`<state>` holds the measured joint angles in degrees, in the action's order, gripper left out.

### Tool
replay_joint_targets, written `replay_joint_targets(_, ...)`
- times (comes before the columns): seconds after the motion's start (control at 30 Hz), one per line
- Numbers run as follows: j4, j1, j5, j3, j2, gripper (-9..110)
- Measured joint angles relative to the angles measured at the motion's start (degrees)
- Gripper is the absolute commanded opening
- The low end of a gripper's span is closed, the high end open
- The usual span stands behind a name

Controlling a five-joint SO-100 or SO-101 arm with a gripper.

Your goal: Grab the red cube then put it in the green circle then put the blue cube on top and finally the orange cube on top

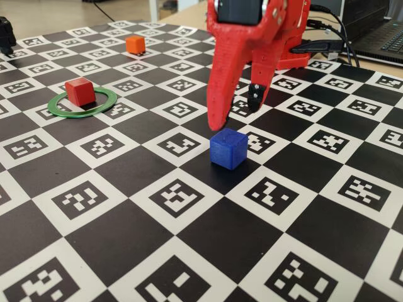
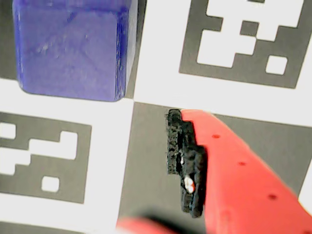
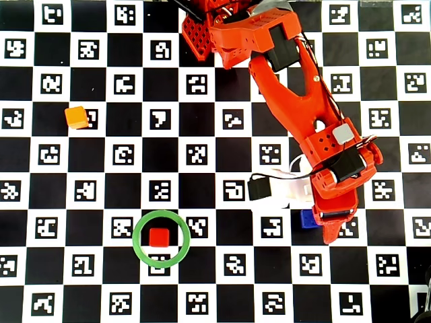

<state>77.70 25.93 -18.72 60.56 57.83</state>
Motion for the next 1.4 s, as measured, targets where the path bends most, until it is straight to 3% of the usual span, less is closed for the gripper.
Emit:
replay_joint_targets(0.53,-8.3,-2.0,1.8,5.9,-2.1,39)
replay_joint_targets(1.4,-10.4,-2.1,1.0,5.9,-3.4,35)
